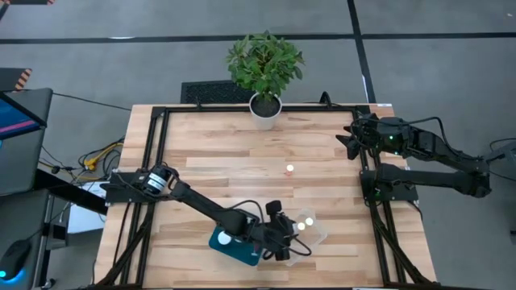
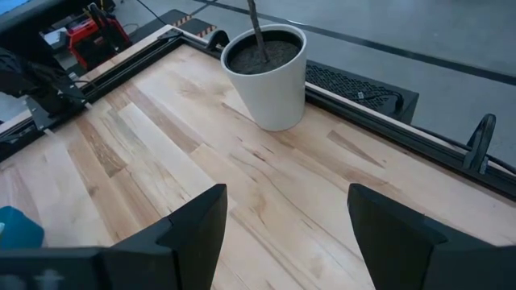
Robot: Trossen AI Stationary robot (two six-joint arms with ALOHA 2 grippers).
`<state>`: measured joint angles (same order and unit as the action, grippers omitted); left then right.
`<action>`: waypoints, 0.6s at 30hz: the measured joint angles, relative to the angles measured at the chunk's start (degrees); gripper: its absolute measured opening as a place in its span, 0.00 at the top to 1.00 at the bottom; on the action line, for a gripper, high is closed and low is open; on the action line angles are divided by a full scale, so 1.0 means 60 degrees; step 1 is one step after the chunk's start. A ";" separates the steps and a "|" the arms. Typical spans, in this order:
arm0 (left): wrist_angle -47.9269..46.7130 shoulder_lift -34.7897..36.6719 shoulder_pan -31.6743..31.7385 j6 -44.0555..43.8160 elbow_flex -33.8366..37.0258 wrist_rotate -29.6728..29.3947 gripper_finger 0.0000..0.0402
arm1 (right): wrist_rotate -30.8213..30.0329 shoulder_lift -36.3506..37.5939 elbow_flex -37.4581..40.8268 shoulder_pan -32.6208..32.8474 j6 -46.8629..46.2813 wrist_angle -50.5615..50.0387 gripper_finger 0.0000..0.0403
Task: Pick and place medicine bottles into bin by pill shape (circle, oval)
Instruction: Put the small pink pill bottle into the transparent bin
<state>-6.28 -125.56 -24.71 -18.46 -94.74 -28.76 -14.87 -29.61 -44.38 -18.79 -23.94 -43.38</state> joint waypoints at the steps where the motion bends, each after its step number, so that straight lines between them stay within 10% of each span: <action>1: -0.0464 0.0000 0.0034 0.0001 -0.0276 -0.0072 0.54 | 0.0000 0.0004 0.0000 0.0000 0.0000 0.0000 0.33; 18: -0.3588 0.1619 0.2430 0.1643 -0.1759 0.0137 0.38 | 0.0000 0.0011 0.0000 -0.0004 0.0326 -0.0064 0.33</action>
<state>-27.81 -115.84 -10.13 -8.60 -105.29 -27.93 -14.87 -29.54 -44.38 -18.81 -21.99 -43.76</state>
